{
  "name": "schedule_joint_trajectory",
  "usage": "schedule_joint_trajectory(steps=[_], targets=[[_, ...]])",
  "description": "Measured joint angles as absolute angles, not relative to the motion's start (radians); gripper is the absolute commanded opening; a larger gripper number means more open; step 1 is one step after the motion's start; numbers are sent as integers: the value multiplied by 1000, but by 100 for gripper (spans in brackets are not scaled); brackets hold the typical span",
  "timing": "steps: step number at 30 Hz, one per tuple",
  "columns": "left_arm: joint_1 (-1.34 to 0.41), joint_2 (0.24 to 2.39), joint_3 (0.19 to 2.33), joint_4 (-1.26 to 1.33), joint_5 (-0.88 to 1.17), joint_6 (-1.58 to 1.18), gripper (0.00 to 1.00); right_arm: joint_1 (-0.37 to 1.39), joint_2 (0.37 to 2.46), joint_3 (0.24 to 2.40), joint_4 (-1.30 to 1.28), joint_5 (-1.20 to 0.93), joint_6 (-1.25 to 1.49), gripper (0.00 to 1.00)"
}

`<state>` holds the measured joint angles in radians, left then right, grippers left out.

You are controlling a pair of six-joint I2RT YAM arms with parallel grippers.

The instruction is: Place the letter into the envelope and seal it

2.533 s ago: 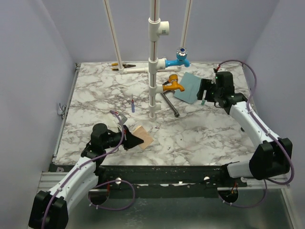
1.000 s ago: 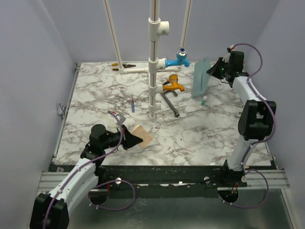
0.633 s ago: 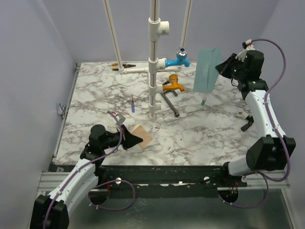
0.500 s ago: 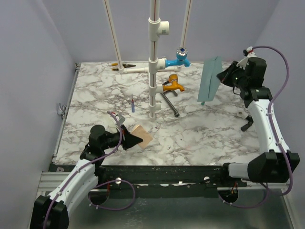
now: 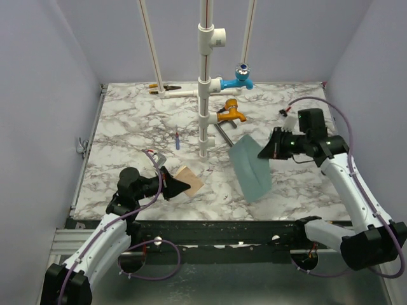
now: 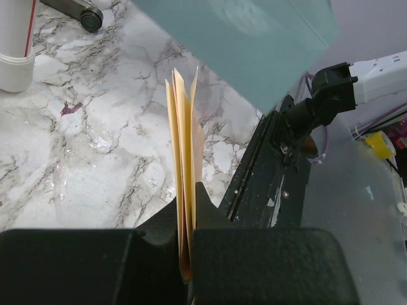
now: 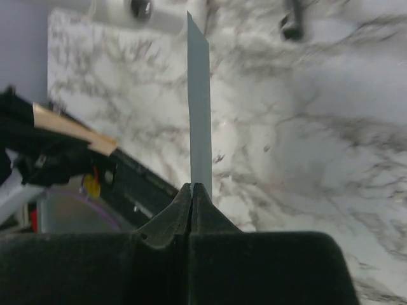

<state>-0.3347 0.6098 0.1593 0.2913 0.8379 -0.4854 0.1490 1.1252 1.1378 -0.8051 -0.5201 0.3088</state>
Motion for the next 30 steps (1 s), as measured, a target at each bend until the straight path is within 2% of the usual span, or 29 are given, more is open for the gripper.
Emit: schedule_joint_trajectory(steps=[8, 16, 17, 18, 19, 21, 22, 24, 30], targets=[[-335, 610, 159, 291, 838, -481, 0, 451, 1186, 955, -729, -679, 338, 1], [-335, 612, 159, 292, 838, -475, 0, 468, 1315, 772, -432, -723, 390, 1], [-335, 613, 159, 292, 838, -474, 0, 468, 1330, 760, -400, -730, 393, 3], [-335, 614, 159, 291, 838, -473, 0, 468, 1349, 747, -362, -741, 397, 11], [-335, 616, 159, 291, 838, -471, 0, 468, 1368, 739, -333, -751, 399, 20], [-335, 622, 159, 292, 838, -467, 0, 468, 1404, 733, -287, -755, 401, 46], [-335, 625, 159, 291, 838, -466, 0, 468, 1420, 732, -272, -751, 398, 53], [-335, 632, 159, 291, 838, -464, 0, 468, 1436, 736, -260, -722, 384, 58], [-335, 651, 159, 291, 860, -444, 0, 471, 1420, 802, -344, -584, 275, 65]])
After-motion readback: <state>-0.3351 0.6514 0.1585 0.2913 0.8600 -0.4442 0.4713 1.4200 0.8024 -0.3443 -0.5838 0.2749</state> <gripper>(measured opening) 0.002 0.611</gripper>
